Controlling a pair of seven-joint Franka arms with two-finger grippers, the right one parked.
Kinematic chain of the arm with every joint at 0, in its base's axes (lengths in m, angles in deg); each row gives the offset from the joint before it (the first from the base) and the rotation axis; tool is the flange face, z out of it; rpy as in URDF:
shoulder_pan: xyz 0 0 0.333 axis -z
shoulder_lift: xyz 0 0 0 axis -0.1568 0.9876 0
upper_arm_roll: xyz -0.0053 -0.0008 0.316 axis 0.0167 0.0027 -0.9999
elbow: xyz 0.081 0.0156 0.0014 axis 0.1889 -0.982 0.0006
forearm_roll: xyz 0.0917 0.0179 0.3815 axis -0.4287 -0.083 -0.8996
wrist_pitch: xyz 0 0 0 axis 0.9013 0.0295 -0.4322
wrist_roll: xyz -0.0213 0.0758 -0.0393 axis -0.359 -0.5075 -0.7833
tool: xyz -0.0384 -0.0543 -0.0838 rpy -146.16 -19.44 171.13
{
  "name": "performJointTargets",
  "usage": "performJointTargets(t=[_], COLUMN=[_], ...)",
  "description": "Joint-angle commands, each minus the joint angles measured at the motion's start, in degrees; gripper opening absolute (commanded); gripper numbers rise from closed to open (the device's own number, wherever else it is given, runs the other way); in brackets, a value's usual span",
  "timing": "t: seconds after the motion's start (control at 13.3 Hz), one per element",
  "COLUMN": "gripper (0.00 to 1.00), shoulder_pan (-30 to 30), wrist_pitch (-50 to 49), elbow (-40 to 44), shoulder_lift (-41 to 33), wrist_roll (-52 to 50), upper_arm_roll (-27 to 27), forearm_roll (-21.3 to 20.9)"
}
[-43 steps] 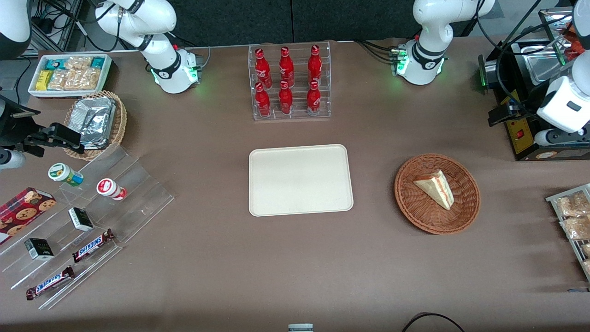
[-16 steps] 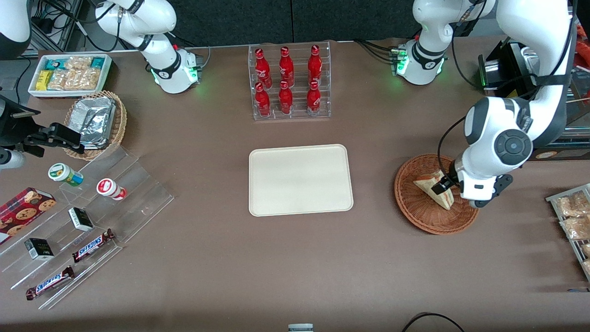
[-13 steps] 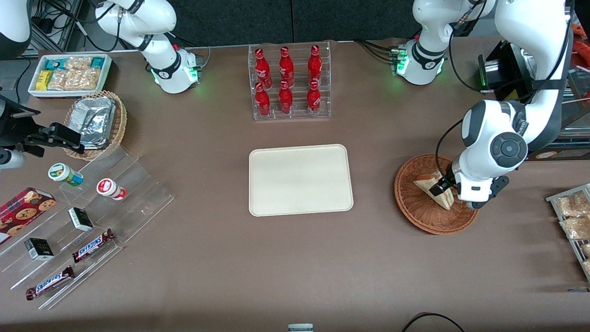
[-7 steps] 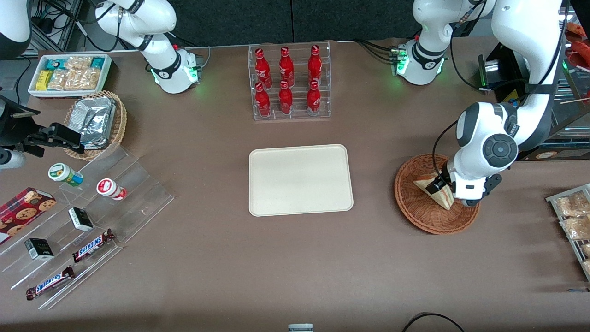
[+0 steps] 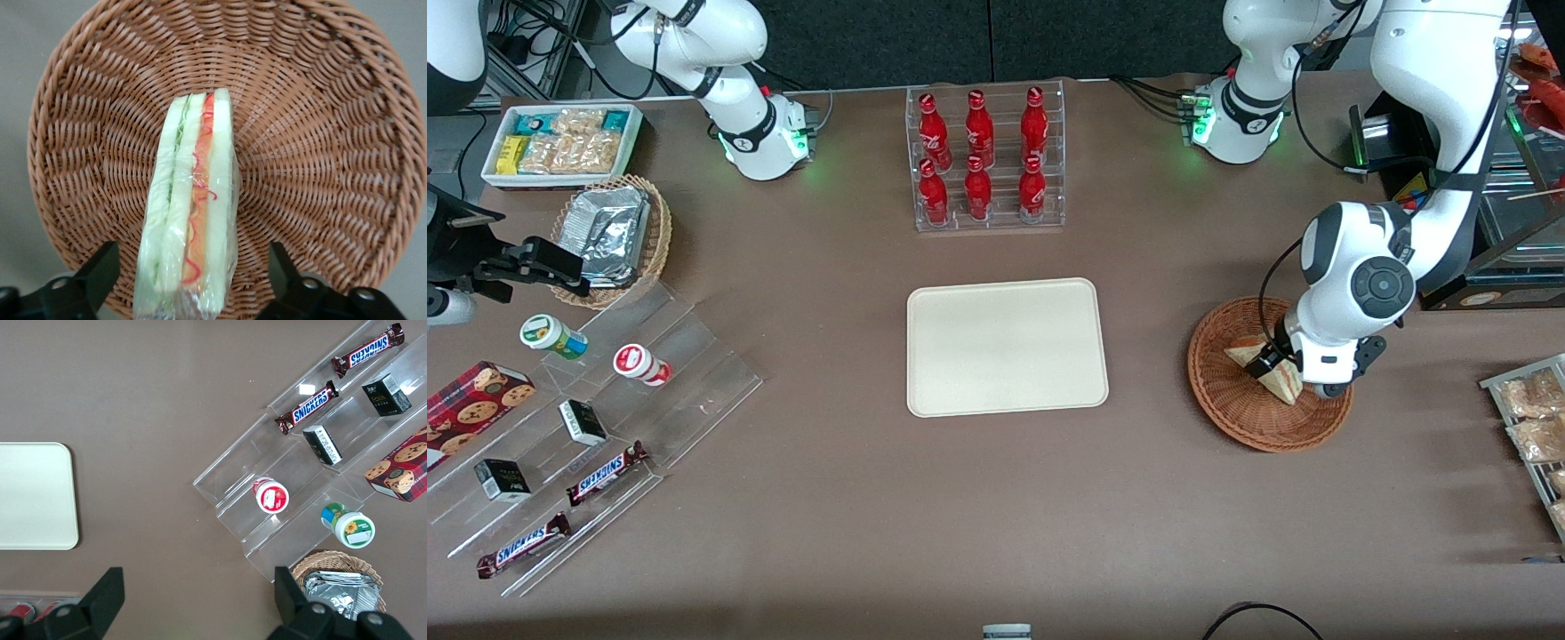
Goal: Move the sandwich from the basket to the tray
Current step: 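Lower the open left gripper onto the sandwich and close on it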
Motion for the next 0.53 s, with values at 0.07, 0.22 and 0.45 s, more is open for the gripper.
performJointTargets(t=[0.07,0.22,0.45], gripper=[0.26,0.00,0.00], shoulder_pan=[-0.2,0.0,-0.1], wrist_pitch=[0.6,-1.7,-7.8], elbow=[-1.0,0.0,1.6], shoulder_lift=[0.5,0.5,-1.5], wrist_roll=[-3.7,-3.6,-3.0], upper_arm_roll=[-0.2,-0.3,-0.3], forearm_roll=[-0.4,-0.5,-0.7])
